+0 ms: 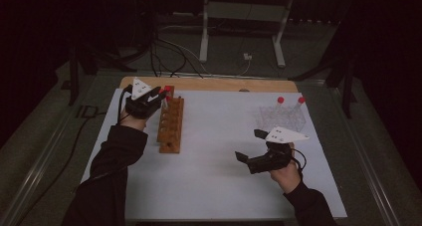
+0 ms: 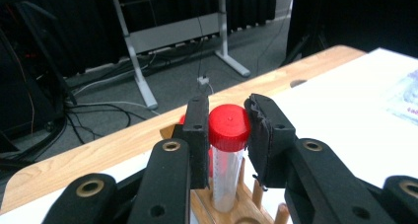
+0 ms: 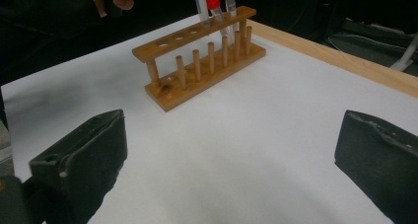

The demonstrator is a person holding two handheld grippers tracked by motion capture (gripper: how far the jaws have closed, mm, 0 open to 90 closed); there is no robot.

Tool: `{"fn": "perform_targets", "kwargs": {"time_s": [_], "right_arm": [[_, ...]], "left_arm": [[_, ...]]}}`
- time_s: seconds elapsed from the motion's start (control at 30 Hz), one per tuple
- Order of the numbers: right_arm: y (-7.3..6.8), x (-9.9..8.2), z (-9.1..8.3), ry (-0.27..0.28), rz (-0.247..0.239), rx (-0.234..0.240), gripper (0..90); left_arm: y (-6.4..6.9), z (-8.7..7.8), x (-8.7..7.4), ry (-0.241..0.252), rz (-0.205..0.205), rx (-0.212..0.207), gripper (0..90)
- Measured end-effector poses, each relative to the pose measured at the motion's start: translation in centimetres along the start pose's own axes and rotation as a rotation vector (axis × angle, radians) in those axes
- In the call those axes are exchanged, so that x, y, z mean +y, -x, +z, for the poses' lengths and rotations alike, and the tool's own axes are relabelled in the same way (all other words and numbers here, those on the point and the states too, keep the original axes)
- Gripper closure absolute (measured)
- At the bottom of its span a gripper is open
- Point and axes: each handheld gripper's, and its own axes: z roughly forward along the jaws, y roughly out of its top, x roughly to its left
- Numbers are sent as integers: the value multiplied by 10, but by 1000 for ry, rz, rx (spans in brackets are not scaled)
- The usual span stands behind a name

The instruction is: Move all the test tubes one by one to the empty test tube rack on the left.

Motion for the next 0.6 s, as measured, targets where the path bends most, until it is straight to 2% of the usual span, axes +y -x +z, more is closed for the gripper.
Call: {"fn": "perform_targets", "kwargs": {"time_s": [0.2, 0.6], "right_arm": [[-1, 1, 0, 1, -1, -1, 0], [0, -1, 1, -6, 0, 2, 0]], "left_arm": [[5, 7, -12, -48, 28, 6, 722], [7, 13, -28, -98, 27, 17, 721]]}}
